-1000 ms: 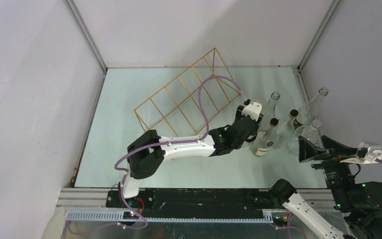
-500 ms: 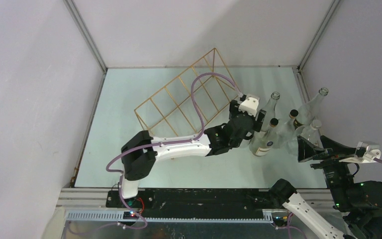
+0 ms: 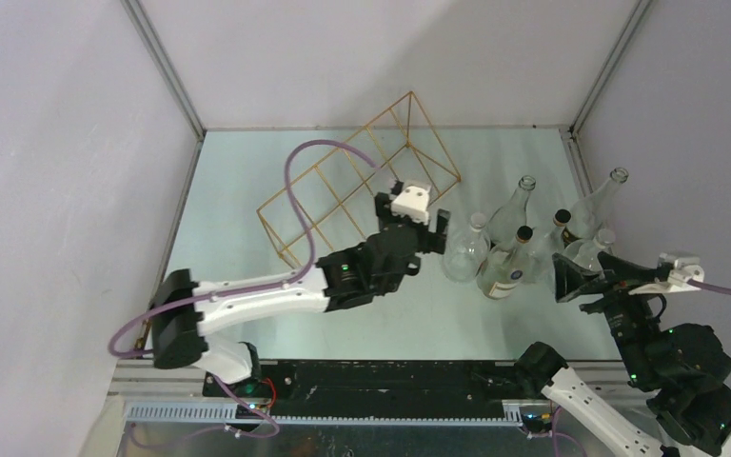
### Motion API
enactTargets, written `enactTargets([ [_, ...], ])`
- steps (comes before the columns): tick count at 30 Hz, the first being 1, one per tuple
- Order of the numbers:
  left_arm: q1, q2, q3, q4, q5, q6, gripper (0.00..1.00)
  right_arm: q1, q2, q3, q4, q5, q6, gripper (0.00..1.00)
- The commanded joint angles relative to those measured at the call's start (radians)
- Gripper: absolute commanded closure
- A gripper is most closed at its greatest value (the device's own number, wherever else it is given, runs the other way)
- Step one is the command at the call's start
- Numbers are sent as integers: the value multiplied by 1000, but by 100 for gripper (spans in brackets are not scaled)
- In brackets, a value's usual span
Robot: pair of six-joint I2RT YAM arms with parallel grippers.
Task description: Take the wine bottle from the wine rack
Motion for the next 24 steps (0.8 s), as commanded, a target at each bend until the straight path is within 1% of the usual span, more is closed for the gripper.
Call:
enactTargets([
  [1, 25, -172, -96, -162, -14, -139, 12, 6, 56, -1, 26, -28, 13, 8],
  [2, 35, -222, -134, -230, -4, -171, 12, 6, 61, -1, 24, -28, 13, 8],
  [3, 38, -253, -187, -285, -6, -239, 12, 5, 65, -1, 22, -22, 14, 8],
  [4, 40, -310, -215, -309, -6, -272, 12, 5, 69, -1, 22, -18, 13, 8],
  [5, 42, -342, -277, -329, -4, -348, 12, 5, 71, -2, 23, -10, 12, 8],
  [6, 43, -404, -307, -365, 5, -390, 12, 5, 74, -3, 24, -6, 12, 8],
  [7, 44, -433, -371, -402, 9, -472, 12, 5, 74, -6, 26, -4, 11, 8],
  [8, 44, -490, -402, -421, 12, -520, 13, 6, 72, -11, 28, -3, 12, 8],
  [9, 44, -517, -464, -461, 12, -612, 13, 5, 71, -18, 31, 0, 16, 8],
  [10, 44, -569, -492, -482, 11, -654, 14, 5, 68, -28, 33, 2, 19, 8],
  [11, 44, -592, -547, -532, 9, -739, 14, 5, 67, -34, 34, 4, 30, 8],
  [12, 45, -641, -572, -559, -1, -779, 14, 5, 62, -44, 34, 5, 36, 8],
  [13, 48, -666, -614, -613, -11, -850, 14, 5, 60, -49, 34, 4, 50, 9],
  [15, 64, -741, -674, -665, -22, -901, 14, 5, 55, -63, 33, -1, 74, 9],
  [16, 74, -797, -693, -675, -33, -909, 14, 5, 53, -70, 34, -4, 81, 10],
  [17, 109, -857, -730, -680, -34, -904, 13, 5, 53, -72, 33, -10, 93, 10],
  [18, 133, -887, -745, -678, -25, -879, 13, 5, 54, -77, 34, -12, 104, 10],
  [19, 199, -944, -776, -665, 8, -859, 14, 5, 55, -78, 35, -16, 110, 10],
  [20, 240, -970, -789, -655, 31, -819, 15, 5, 56, -79, 34, -17, 118, 10],
  [21, 330, -1014, -813, -626, 95, -791, 17, 5, 59, -79, 34, -23, 122, 10],
  [22, 375, -1031, -822, -611, 128, -741, 18, 5, 60, -79, 34, -27, 127, 11],
  [23, 466, -1048, -832, -597, 189, -723, 19, 5, 62, -79, 32, -27, 131, 11],
  [24, 511, -1049, -832, -595, 221, -692, 19, 5, 62, -80, 30, -26, 139, 11],
])
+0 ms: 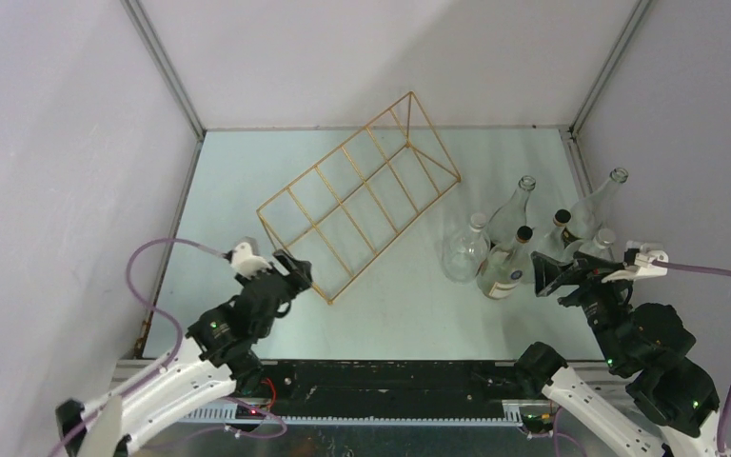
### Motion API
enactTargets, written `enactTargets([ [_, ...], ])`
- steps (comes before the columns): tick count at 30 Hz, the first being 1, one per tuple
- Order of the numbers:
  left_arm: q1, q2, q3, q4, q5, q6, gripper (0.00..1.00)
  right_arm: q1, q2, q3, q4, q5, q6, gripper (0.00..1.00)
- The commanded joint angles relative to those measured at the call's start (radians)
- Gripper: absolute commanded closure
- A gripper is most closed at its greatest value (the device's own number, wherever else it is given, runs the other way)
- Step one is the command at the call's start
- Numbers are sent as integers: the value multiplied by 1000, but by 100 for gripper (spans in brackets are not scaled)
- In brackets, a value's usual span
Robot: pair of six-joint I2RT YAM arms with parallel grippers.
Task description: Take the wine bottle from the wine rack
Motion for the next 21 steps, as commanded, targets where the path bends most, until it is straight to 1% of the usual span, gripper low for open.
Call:
enactTargets([
  [1, 263, -25, -12, 65, 200, 97, 20, 5, 5, 0, 21, -9, 49, 11],
  [2, 300, -8, -5, 86, 229, 127, 20, 5, 4, -4, 21, -9, 54, 11],
  [3, 367, 36, 2, 99, 279, 140, 20, 5, 2, -8, 22, -10, 55, 11],
  [4, 394, 63, 21, 126, 300, 162, 20, 5, 1, -10, 23, -11, 56, 11],
  [5, 439, 123, 33, 140, 329, 184, 21, 6, -1, -12, 23, -10, 58, 11],
  [8, 499, 244, 117, 201, 349, 224, 23, 5, -4, -12, 24, -13, 62, 11],
  [10, 557, 355, 169, 238, 358, 246, 24, 5, -9, -12, 25, -19, 66, 11],
  [14, 651, 511, 285, 287, 391, 278, 25, 5, -21, -12, 16, -31, 83, 11],
  [17, 712, 615, 371, 302, 407, 314, 26, 4, -30, -12, 7, -38, 97, 12],
  [21, 797, 769, 537, 271, 423, 375, 27, 3, -47, -12, -3, -45, 103, 12],
])
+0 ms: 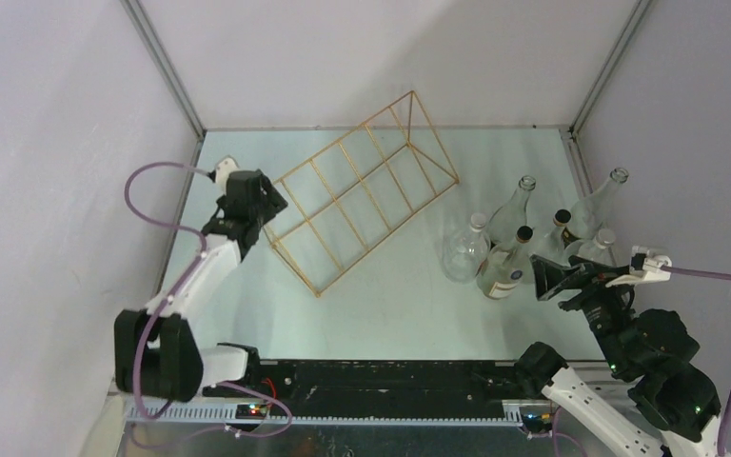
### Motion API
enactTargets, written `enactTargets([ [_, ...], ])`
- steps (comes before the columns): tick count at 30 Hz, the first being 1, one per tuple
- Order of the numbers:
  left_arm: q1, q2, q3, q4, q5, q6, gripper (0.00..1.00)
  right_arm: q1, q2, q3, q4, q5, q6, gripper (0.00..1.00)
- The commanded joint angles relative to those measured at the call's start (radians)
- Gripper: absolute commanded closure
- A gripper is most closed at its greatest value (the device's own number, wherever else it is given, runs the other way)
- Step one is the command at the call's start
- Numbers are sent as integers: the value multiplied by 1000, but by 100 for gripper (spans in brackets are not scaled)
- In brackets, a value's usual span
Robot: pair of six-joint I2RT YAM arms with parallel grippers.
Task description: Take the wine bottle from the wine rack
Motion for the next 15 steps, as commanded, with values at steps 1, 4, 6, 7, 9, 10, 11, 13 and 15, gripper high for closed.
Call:
enactTargets([
  [1, 92, 147, 203, 19, 28, 96, 27, 4, -24, -1, -2, -12, 21, 12],
  [4, 121, 245, 335, -16, 42, 142, 25, 3, -34, -1, -9, -14, 25, 13],
  [6, 138, 287, 398, -53, 60, 161, 24, 3, -37, -1, -14, -13, 26, 13],
  [7, 139, 294, 412, -64, 66, 170, 23, 3, -38, -1, -16, -13, 29, 13],
  [9, 138, 292, 417, -79, 95, 175, 21, 3, -38, -1, -22, -12, 35, 13],
  [10, 136, 272, 394, -87, 100, 171, 20, 2, -38, -1, -26, -10, 37, 13],
  [11, 135, 259, 377, -88, 101, 161, 19, 3, -38, -1, -29, -8, 37, 13],
  [13, 134, 202, 320, -95, 93, 145, 16, 3, -38, -1, -32, -3, 31, 13],
  [15, 132, 123, 248, -87, 100, 128, 13, 3, -39, -1, -30, 5, 17, 13],
])
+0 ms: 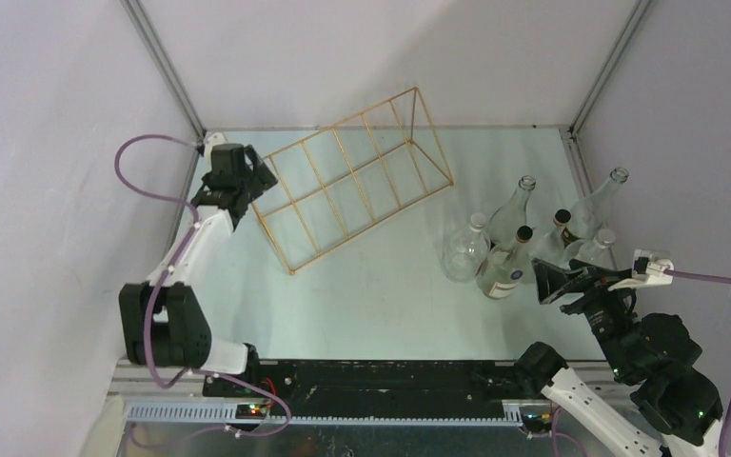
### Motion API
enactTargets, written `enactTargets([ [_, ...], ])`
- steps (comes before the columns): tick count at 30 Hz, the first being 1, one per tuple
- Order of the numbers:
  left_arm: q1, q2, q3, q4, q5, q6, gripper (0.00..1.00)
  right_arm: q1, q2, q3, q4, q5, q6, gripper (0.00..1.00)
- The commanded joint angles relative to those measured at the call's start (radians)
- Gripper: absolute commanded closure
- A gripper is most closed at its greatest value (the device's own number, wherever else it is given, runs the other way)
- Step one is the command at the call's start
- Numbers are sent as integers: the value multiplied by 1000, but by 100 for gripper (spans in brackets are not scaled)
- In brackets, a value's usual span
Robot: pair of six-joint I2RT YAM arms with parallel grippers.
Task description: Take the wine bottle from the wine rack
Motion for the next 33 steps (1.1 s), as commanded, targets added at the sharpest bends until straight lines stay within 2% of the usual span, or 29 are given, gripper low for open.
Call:
enactTargets([
  [1, -6, -187, -125, -17, 34, -15, 12, 2, -10, 0, -2, 20, -12, 13],
  [11, -99, -515, -237, -179, -34, 47, 0, 3, 41, 57, -52, 34, -135, 10],
  [18, -225, -754, -333, -268, -21, 108, 0, 4, 214, 107, -146, -75, -145, 1],
  [23, -270, -918, -415, -274, 20, 147, 0, 1, 355, 183, -176, -147, -137, 1],
  [26, -272, -962, -429, -306, 4, 154, 0, -39, 426, 236, -161, -263, -132, 0],
  [28, -273, -965, -422, -330, -11, 149, 0, -110, 476, 261, -160, -389, -142, 0],
  [31, -272, -972, -421, -329, -6, 148, 0, -321, 551, 268, -159, -711, -159, 0],
  [33, -272, -982, -423, -331, -1, 147, 0, -458, 558, 266, -143, -865, -173, 1],
])
